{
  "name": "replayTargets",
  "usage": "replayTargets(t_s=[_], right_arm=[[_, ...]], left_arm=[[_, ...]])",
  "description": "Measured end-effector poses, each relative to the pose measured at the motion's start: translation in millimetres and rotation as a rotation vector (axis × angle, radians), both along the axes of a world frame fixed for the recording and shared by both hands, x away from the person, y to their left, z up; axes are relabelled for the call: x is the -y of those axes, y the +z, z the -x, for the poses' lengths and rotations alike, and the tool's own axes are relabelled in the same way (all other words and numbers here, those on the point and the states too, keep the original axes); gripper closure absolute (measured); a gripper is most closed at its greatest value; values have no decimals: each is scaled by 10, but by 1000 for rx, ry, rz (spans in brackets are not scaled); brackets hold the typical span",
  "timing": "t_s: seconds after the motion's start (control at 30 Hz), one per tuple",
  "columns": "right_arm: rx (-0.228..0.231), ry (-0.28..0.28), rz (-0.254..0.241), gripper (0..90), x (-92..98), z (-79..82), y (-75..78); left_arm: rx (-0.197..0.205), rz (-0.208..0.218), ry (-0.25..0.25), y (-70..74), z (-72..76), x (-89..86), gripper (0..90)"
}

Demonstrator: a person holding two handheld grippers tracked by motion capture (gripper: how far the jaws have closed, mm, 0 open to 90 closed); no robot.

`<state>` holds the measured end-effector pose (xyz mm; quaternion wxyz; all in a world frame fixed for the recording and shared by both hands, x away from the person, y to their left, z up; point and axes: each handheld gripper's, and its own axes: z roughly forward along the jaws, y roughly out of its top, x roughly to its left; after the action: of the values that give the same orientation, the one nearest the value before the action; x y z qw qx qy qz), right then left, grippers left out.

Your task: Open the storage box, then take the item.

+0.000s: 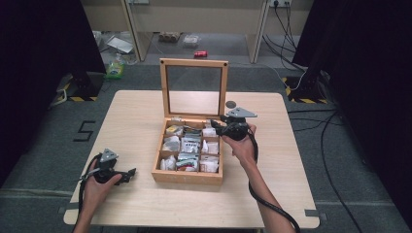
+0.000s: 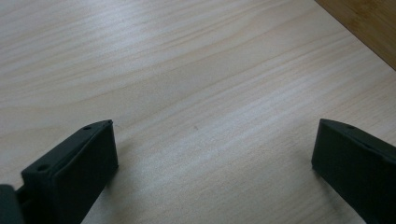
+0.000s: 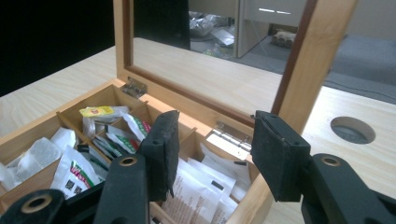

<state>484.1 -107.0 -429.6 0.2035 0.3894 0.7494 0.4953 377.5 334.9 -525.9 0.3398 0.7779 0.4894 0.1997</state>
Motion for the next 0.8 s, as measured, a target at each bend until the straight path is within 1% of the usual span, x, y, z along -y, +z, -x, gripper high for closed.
replayTargets(t_s=[0.17,0.27,0.4,0.47,0.53,0.57,0.8], right_arm=[[-6,22,7,518,-37,23,-23],[-8,24,3,517,-46,32,-24],[-17,29,25,517,-69,34,-30],[-25,29,46,517,-83,34,-33],[-28,32,46,517,-88,30,-39],[-37,31,61,517,-94,20,-50],[-57,33,86,522,-120,-31,-110]], left_arm=[[0,-1,0,0,0,0,0],[0,-1,0,0,0,-1,0],[0,0,0,0,0,0,0],[0,0,0,0,0,0,0],[0,-1,0,0,0,-1,0],[0,0,0,0,0,0,0],[0,-1,0,1,0,-1,0]])
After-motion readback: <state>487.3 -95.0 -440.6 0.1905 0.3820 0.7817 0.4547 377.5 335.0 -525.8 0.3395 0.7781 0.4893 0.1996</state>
